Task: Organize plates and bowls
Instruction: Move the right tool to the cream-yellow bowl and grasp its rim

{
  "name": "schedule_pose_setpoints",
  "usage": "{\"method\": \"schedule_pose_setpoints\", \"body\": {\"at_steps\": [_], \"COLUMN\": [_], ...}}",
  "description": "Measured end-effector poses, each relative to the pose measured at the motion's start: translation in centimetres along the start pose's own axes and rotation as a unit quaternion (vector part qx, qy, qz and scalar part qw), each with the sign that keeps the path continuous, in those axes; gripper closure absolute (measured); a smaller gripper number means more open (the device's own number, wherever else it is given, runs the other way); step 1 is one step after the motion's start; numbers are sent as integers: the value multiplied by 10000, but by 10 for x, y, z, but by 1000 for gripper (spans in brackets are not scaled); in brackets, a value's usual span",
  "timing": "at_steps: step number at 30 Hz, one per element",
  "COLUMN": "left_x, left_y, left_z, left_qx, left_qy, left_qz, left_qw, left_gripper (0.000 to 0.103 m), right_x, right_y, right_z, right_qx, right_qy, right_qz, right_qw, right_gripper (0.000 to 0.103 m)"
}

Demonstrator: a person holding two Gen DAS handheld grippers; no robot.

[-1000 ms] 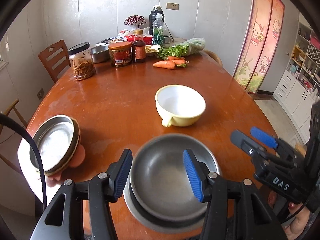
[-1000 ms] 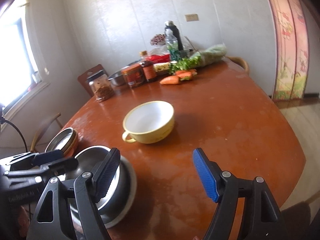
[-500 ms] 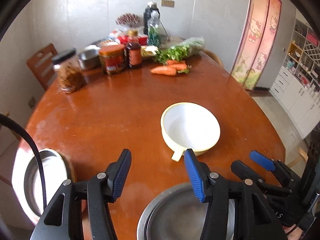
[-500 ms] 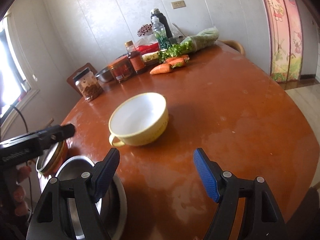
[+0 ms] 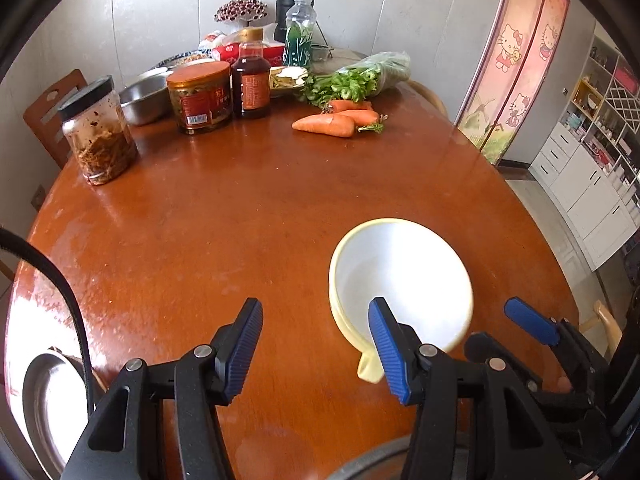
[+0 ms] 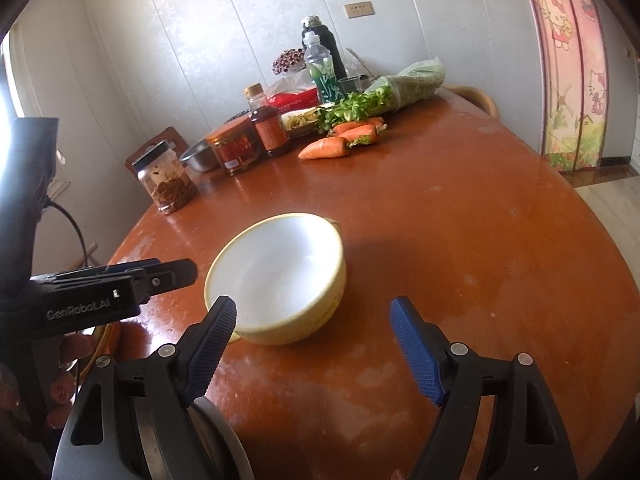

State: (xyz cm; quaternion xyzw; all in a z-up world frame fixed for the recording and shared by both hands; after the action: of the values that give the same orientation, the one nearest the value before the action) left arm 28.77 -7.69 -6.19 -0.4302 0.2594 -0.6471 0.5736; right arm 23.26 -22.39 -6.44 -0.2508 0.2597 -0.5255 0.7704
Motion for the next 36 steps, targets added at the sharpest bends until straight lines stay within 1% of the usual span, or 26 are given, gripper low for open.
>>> {"method": "schedule_pose_setpoints", "body": {"at_steps": [3, 6, 10, 14, 17, 20, 21, 22, 23, 24, 26, 28, 29, 30, 31, 32, 34, 36], "left_x": [-2, -6, -6, -5, -4, -5, -6, -6, -6, -6, -6, -7, -8, -7, -6, -4, -1, 1], "left_y": [8, 17, 29, 39, 44, 50, 53, 54, 56, 58, 59, 60, 62, 62, 63, 62, 60, 58], "left_z": [6, 10, 13, 13, 11, 11, 10, 10, 10, 8, 8, 7, 6, 5, 4, 2, -1, -4], "left_qx": [-6, -32, -140, -246, -348, -478, -512, -540, -576, -630, -694, -724, -770, -807, -840, -865, -874, -896], "left_qy": [32, 12, 0, 39, 105, 67, 56, 60, 59, 53, -20, -70, -82, -82, -80, -34, 62, 161], "left_qz": [72, 205, 181, 202, 191, 110, 125, 134, 121, 81, -38, -85, -115, -148, -204, -228, -215, -195], "left_qw": [10000, 9998, 9997, 9995, 9992, 9988, 9986, 9984, 9983, 9980, 9976, 9973, 9969, 9966, 9962, 9960, 9959, 9957], "left_gripper": [48, 48, 47, 47, 47, 47, 47, 47, 47, 47, 48, 50, 50, 55, 63, 66, 75, 79], "right_x": [1, 6, 13, 14, 11, 10, 10, 9, 8, 7, 6, 4, 4, 3, 2, 1, -2, -4], "right_y": [10, 19, 29, 34, 38, 40, 40, 41, 42, 44, 45, 45, 44, 43, 43, 43, 43, 42], "right_z": [2, 1, -1, -1, -2, -4, -4, -4, -4, -4, -3, 0, 2, 2, 4, 4, 4, 4], "right_qx": [-93, -199, -333, -401, -480, -508, -496, -493, -506, -529, -506, -471, -416, -394, -380, -370, -372, -371], "right_qy": [-7, 129, 281, 238, 232, 221, 209, 198, 176, 155, 119, 39, -9, -27, -52, -74, -100, -129], "right_qz": [-31, -81, -106, -173, -77, -30, -23, 4, 43, 51, 75, 3, -18, -6, 1, 7, 44, 57], "right_qw": [10000, 9997, 9990, 9988, 9985, 9985, 9985, 9986, 9986, 9985, 9986, 9989, 9991, 9992, 9993, 9993, 9992, 9992], "right_gripper": [21, 21, 21, 21, 21, 21, 25, 32, 36, 44, 49, 59, 60, 63, 65, 66, 69, 69]}}
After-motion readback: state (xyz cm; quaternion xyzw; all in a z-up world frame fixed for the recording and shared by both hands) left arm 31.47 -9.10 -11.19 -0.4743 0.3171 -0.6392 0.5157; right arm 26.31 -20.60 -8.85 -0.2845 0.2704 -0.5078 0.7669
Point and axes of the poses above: each gripper's, at about its wrist camera, not at the fingertips, and y roughly the way its jaws point, x to its right, z to its top, the point moved 9 cm from there along y, roughly the way its jaws point, and after that the axes turned 15 degrees about -y, right-handed, at the moved point
